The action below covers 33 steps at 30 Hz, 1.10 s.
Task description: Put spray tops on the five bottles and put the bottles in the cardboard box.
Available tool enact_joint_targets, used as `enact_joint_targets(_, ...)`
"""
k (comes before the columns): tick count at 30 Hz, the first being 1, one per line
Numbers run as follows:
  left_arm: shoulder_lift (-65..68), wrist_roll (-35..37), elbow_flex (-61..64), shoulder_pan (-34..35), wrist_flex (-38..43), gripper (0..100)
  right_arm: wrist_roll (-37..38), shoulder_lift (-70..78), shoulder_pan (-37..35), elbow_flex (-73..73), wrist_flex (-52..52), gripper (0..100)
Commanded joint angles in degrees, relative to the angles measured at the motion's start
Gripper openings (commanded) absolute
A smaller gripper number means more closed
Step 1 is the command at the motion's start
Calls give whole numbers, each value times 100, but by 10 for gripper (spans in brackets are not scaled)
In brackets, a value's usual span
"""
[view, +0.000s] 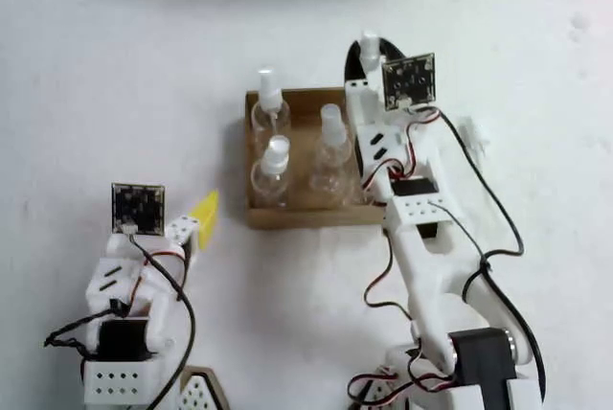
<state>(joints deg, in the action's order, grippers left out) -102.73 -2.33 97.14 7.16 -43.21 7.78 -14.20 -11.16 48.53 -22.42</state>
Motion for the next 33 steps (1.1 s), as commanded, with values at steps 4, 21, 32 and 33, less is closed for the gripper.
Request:
enact_joint_targets(4,-40,-70,-62,-57,149,267,44,-66,13,193,-127,15)
enact_joint_targets(21,-40,-70,-62,-57,149,267,26,-66,-40,615,-127,186)
enact_joint_targets(32,-40,-70,-62,-57,149,267,26,-901,-31,633,-84,170)
enact_joint_targets(33,-40,-70,-62,-57,149,267,26,-980,-31,633,-40,170)
